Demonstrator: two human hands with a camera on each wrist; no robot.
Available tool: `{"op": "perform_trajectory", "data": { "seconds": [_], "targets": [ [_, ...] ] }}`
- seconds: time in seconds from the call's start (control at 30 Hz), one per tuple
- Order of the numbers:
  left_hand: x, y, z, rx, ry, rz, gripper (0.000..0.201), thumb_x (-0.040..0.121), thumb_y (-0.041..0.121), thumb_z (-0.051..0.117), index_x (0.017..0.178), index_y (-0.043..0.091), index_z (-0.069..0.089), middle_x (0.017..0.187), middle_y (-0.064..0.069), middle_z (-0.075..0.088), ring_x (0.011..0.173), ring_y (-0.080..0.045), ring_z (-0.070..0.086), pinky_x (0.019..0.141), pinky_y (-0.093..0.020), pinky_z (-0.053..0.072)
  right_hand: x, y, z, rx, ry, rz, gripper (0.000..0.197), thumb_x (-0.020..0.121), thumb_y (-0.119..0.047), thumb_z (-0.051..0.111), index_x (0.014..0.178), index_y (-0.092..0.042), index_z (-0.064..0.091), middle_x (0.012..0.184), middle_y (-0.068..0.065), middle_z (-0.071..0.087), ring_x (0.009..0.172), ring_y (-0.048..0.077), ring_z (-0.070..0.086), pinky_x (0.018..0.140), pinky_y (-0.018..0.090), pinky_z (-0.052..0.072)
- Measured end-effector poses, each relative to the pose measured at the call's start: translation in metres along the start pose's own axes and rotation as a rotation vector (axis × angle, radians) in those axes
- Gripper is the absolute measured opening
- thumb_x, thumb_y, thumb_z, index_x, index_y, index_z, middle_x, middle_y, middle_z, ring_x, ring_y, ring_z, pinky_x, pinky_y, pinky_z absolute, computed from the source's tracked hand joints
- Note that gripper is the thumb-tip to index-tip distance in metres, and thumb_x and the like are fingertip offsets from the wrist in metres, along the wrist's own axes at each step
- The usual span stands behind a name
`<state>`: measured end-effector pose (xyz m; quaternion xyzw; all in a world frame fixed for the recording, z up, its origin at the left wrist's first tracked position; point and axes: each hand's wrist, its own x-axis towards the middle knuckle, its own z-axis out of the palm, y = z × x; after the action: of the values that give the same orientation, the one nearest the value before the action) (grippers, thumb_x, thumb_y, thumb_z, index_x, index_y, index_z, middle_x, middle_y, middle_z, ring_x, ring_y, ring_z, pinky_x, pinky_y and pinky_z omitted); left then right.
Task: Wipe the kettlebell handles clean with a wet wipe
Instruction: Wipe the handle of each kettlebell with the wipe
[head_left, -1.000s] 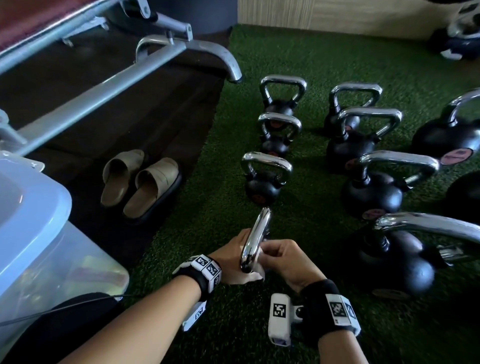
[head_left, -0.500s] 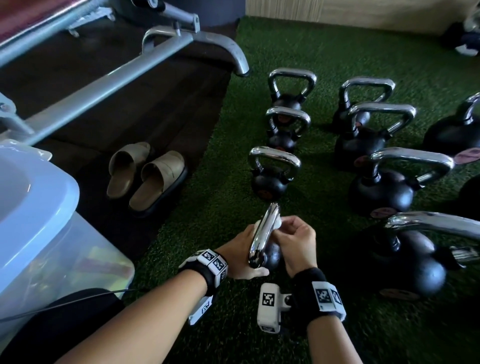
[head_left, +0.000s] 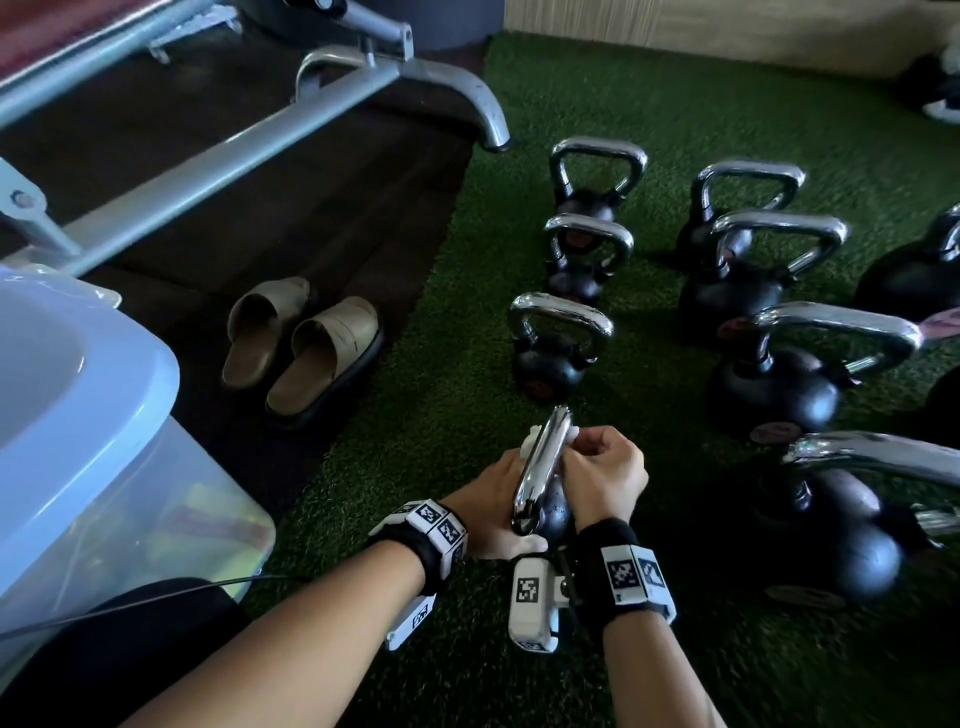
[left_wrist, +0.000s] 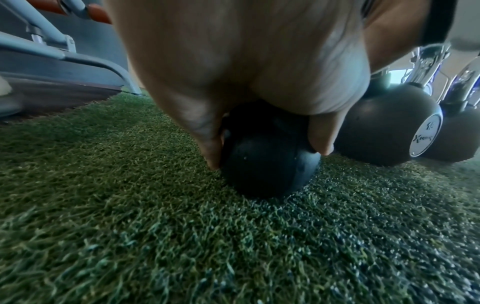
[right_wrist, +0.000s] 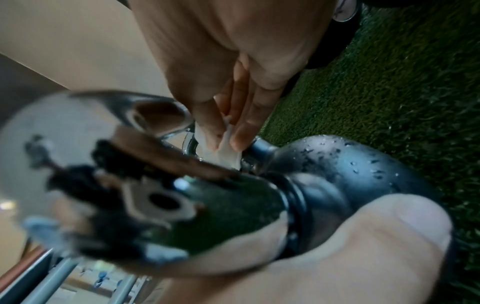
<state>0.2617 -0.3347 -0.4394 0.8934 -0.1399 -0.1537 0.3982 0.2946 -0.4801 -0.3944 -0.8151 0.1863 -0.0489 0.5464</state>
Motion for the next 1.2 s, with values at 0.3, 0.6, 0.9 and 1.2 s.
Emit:
{"op": "perform_trajectory", "data": {
  "seconds": [0.3,0.6,0.9,1.2],
  "targets": [
    [0.001,0.004,-0.016,0.118,-0.182,0.015,0.109,0.076,0.006,0.082,0.162,0.009,0.014,0.165,-0.005,0.019,0.154,-0.018,0.021,0.123,-0.019,0.018,-0.008,0.009,-0.015,-0.068,-0.201,0.136,0.018,0.079,-0.025,0.069,0.096,-0.029,0.072,0.088,-0.002,0.074,0.082,0.019,0.074,0.074,0.035,0.063],
    [0.038,0.062,-0.093,0.257,-0.057,0.031,0.099,0.079,-0.016,0.052,0.150,0.052,0.037,0.156,0.008,0.042,0.134,-0.014,0.050,0.103,-0.033,0.051,-0.059,-0.005,-0.033,-0.086,-0.480,-0.039,0.036,0.091,-0.038,0.064,0.074,-0.007,0.065,0.070,-0.004,0.062,0.064,0.011,0.053,0.062,0.034,0.047],
    [0.029,0.080,-0.119,0.605,-0.135,0.037,0.048,0.076,0.009,0.052,0.106,0.046,0.057,0.098,0.015,0.061,0.095,-0.018,0.061,0.079,-0.038,0.050,-0.064,-0.014,-0.036,-0.508,-0.413,-0.354,0.028,0.071,-0.039,0.087,0.083,-0.022,0.069,0.085,-0.011,0.056,0.072,0.005,0.053,0.060,0.012,0.041],
    [0.002,0.058,-0.140,0.608,-0.061,-0.237,0.031,0.078,0.060,0.073,0.107,0.052,0.065,0.101,0.014,0.070,0.096,-0.018,0.066,0.075,-0.033,0.043,-0.011,-0.017,-0.057,-0.571,-0.335,-0.502,0.024,0.074,-0.012,0.082,0.098,-0.015,0.079,0.099,0.002,0.075,0.095,0.025,0.070,0.086,0.038,0.056]
  ]
}}
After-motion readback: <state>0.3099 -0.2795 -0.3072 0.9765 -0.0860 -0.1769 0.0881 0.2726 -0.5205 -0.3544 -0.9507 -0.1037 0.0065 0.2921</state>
